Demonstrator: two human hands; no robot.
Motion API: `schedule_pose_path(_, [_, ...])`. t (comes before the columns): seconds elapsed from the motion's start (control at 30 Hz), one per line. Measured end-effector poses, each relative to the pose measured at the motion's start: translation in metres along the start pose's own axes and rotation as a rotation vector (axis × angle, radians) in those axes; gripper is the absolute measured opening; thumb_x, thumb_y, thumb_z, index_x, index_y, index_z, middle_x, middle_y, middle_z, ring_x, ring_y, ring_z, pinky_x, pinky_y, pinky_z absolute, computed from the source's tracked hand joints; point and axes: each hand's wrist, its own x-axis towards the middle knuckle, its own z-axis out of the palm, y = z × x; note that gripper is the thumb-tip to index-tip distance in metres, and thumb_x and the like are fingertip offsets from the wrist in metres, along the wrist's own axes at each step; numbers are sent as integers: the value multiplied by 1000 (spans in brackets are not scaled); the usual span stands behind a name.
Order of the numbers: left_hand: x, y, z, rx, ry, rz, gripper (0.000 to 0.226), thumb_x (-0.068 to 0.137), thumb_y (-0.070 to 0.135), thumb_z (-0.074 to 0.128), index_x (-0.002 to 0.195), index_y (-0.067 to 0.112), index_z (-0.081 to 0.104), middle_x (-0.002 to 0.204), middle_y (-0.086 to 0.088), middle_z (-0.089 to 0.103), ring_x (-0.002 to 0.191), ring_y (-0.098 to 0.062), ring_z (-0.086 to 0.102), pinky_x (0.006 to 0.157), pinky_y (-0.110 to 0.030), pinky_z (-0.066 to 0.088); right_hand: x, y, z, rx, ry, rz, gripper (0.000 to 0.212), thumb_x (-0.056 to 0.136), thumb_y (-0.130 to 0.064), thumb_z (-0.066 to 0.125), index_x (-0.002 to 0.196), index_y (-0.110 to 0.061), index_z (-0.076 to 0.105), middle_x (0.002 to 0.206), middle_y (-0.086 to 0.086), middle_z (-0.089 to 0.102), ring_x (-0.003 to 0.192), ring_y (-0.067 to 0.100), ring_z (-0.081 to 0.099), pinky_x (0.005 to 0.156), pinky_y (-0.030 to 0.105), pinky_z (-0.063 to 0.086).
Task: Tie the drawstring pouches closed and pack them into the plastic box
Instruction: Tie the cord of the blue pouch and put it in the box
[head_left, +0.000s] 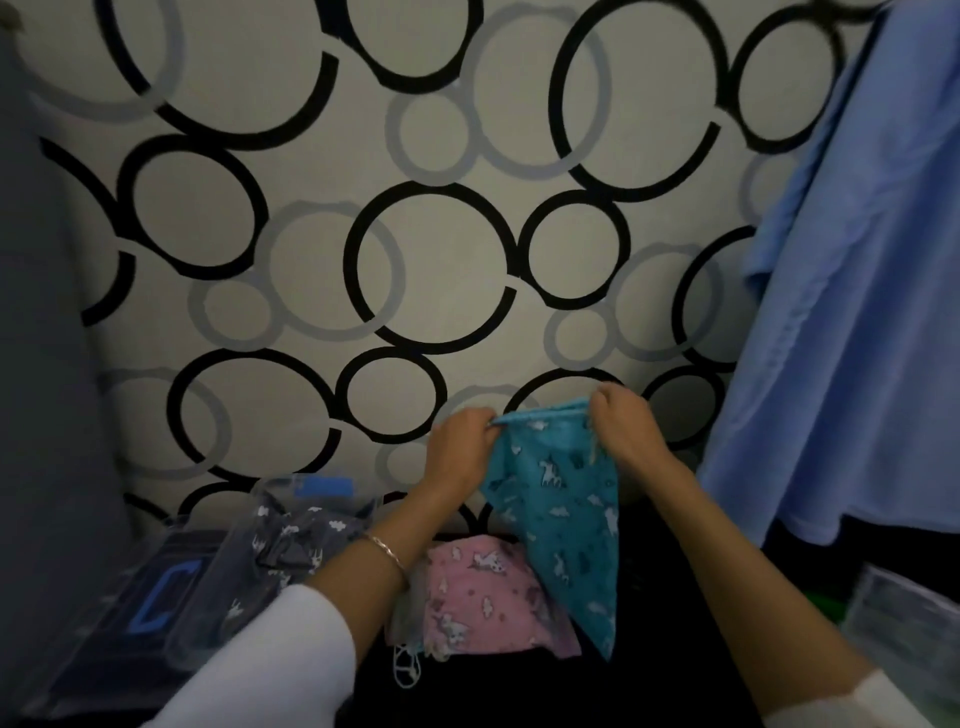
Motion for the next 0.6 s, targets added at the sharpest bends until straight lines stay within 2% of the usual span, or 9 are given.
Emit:
schedule_pose_path(0.1, [12,14,-15,-115,25,31,26,98,29,51,76,17,60,68,9,53,62,-10,51,48,-23,27,2,-6,-12,120,34,-4,23,94,-17,40,74,-9,47,72,5,53,65,19,47,55,31,33])
schedule_pose_path(0.17, [18,18,-26,-115,41,38,30,98,32,50,73,16,57,68,8,52,62,-11,50,48,-26,26,2,-8,-17,145,60,-35,18,93,-11,41,82,-2,52,79,11,57,70,21,50,58,33,37])
schedule_pose_path(0.23, [22,19,-37,-113,58,48,30,97,36,50,74,19,59,68,8,53,62,-9,49,50,-27,28,1,-8,-19,184,112,-64,15,92,-4,42,88,1,56,85,11,58,77,22,53,63,34,40])
schedule_pose_path(0.33, [22,19,-55,-68,85,89,27,96,39,52,80,21,64,71,10,54,65,-6,50,54,-27,35,0,-6,-18,251,185,-67,18,93,-1,46,92,-5,63,90,5,60,80,16,56,61,25,42])
schedule_pose_path(0.5, [8,9,-71,40,65,197,28,95,43,53,85,22,68,82,9,49,78,-8,48,59,-25,33,-2,6,3,316,115,4,23,96,-6,49,106,-5,70,97,4,67,88,15,62,68,19,45])
schedule_pose_path(0.6, [-9,-6,-64,269,4,228,37,96,47,49,76,18,63,81,6,48,78,-14,49,63,-29,34,-13,16,25,279,28,117,24,98,-9,47,97,-1,70,89,10,68,79,20,62,69,29,50])
